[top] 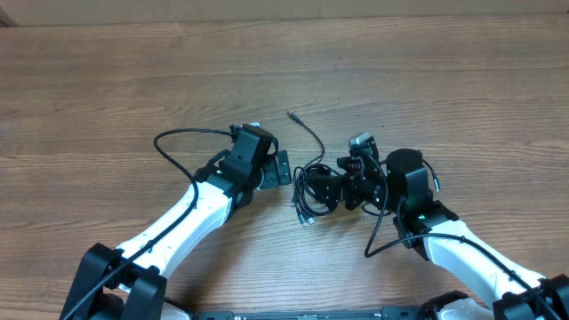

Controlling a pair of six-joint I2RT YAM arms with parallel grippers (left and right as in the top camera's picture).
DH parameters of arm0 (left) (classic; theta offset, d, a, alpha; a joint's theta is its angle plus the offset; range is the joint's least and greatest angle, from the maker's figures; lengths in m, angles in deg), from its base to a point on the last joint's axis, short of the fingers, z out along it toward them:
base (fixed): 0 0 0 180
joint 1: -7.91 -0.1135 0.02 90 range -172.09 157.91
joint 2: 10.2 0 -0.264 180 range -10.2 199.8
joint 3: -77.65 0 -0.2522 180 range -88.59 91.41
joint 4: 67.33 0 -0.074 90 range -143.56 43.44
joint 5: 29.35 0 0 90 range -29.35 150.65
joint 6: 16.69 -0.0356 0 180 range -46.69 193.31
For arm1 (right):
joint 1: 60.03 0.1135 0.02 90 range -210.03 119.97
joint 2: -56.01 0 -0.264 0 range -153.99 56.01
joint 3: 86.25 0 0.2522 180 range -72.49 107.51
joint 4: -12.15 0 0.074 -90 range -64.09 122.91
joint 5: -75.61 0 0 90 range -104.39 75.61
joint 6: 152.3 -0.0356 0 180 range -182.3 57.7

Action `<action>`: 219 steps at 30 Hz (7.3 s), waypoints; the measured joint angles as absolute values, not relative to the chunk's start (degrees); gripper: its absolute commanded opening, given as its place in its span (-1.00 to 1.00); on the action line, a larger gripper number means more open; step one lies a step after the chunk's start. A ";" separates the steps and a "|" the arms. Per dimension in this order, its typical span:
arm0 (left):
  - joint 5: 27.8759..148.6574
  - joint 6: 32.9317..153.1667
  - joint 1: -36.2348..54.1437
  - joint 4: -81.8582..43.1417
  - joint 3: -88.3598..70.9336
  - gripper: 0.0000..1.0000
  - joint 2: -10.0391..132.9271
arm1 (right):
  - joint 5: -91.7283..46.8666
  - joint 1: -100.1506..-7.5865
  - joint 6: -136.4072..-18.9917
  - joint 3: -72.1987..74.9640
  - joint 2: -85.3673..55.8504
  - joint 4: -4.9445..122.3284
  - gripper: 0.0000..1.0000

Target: Untangle cables

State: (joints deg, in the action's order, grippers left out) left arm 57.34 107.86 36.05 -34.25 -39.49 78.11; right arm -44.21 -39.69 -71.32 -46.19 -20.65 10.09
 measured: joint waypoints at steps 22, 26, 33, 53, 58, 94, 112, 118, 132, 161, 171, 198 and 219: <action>65.36 98.07 36.05 -32.53 -39.49 0.99 78.09 | -25.48 -42.40 -83.56 -46.19 -19.93 18.79 1.00; 73.34 93.21 36.05 -32.53 -39.47 1.00 78.09 | -24.50 -45.36 -87.27 -46.19 -19.91 19.78 1.00; 82.12 87.73 36.07 -31.17 -37.11 0.99 78.09 | -24.12 -48.39 -89.96 -46.19 -19.88 19.95 1.00; 69.56 77.43 40.37 -16.90 -26.13 0.99 78.13 | -23.99 -48.70 -90.79 -46.19 -19.88 18.40 1.00; 67.81 76.10 41.01 -17.14 -25.96 1.00 81.19 | -23.99 -48.70 -91.34 -46.19 -19.88 18.05 1.00; 66.80 74.42 43.19 -27.08 -25.91 -0.32 93.67 | -23.38 -48.70 -92.12 -46.19 -19.91 17.74 1.00; 67.90 74.57 43.04 -19.61 -22.72 -0.91 93.67 | -25.15 -48.70 -92.19 -46.19 -19.91 17.46 1.00; 71.85 74.61 40.90 -6.95 -14.13 -0.92 92.10 | -31.21 -48.70 -92.30 -46.19 -19.91 16.87 1.00; 80.14 74.61 32.13 11.69 -3.93 -0.92 87.81 | -53.26 -48.74 -90.16 -46.19 -16.06 11.82 0.83; 127.54 66.00 12.09 2.68 -3.16 -0.91 87.29 | -53.15 -48.37 -117.33 -46.06 -5.11 -11.94 0.97; 127.61 60.65 16.94 -6.98 -3.05 -0.91 87.29 | -50.00 -40.83 -121.13 -46.06 -5.11 -7.28 0.97; 120.13 59.58 26.60 -8.77 -3.05 -0.91 87.29 | -45.52 -39.37 -119.07 -46.06 -5.11 -3.94 -0.18; 111.30 65.61 27.41 -7.85 -3.03 -0.92 86.00 | -43.60 -39.37 -118.88 -46.06 -5.13 -1.93 -0.92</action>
State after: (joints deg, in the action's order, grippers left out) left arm 111.30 65.61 27.41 -7.85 -3.03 86.00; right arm -43.60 -39.37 -118.88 -46.06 -5.13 -1.93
